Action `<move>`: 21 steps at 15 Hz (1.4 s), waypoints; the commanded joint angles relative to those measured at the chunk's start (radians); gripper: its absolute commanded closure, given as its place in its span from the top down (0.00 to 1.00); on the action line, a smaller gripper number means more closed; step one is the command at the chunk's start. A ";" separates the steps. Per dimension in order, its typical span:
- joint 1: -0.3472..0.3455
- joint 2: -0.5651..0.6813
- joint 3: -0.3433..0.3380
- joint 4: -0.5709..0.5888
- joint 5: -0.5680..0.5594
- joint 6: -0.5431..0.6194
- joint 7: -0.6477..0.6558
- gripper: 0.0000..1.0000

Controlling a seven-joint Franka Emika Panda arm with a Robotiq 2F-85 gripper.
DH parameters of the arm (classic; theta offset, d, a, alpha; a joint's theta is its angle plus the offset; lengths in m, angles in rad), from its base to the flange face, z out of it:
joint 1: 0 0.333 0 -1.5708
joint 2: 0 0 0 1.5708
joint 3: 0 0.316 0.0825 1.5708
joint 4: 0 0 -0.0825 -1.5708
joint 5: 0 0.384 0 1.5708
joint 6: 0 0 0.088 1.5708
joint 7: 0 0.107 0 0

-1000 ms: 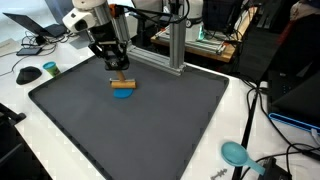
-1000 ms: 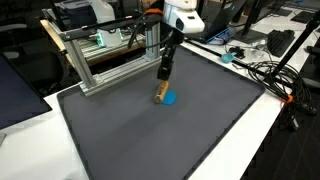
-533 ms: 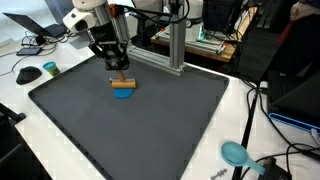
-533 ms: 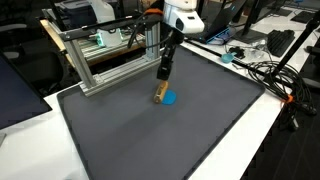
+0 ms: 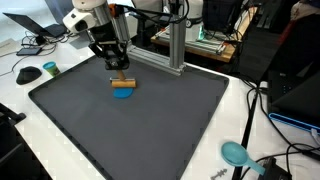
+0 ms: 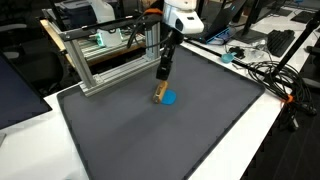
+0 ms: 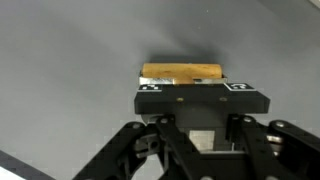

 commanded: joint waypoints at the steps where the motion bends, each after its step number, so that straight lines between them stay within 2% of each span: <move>1: 0.004 0.059 -0.019 -0.001 -0.029 -0.022 0.008 0.22; 12: -0.001 0.041 -0.028 -0.005 -0.025 -0.075 0.010 0.22; 21: -0.037 -0.183 -0.028 -0.124 0.093 -0.036 0.057 0.22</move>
